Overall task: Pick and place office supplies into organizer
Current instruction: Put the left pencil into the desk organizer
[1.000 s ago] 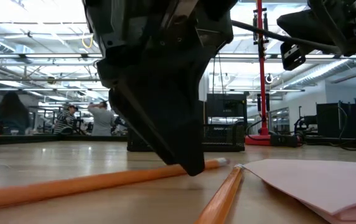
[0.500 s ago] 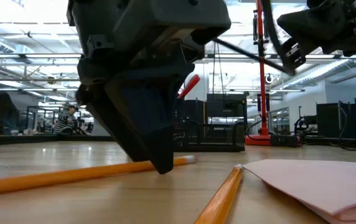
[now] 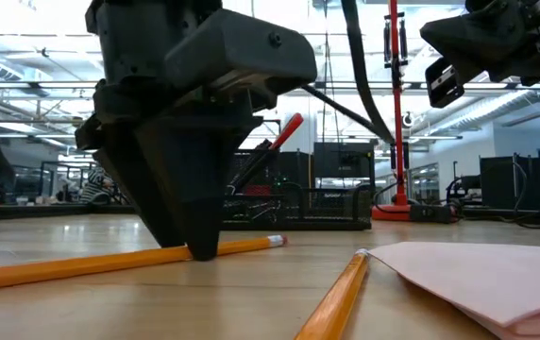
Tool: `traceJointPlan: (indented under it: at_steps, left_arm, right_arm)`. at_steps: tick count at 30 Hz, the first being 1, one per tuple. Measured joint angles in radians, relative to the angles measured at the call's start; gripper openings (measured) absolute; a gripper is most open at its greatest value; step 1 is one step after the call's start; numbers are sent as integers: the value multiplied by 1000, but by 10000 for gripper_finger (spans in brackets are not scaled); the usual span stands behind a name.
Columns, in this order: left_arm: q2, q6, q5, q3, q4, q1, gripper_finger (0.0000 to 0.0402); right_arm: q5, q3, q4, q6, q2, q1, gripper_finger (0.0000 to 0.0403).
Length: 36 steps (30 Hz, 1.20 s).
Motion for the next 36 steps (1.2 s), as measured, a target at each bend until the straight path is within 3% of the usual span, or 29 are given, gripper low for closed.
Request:
traceJointPlan:
  at_steps: [7,13,23,36]
  left_arm:
    - [-2,105,81,0,-2,46,173]
    - [-2,174,137,0,14,98,146]
    - [-2,240,132,-2,51,123,132]
    - [-2,174,76,-5,122,142,165]
  right_arm:
    - [0,0,0,0,0,0,0]
    - [0,0,0,0,0,0,0]
    - [0,0,0,-3,0,0,0]
    - [0,0,0,14,0,0,0]
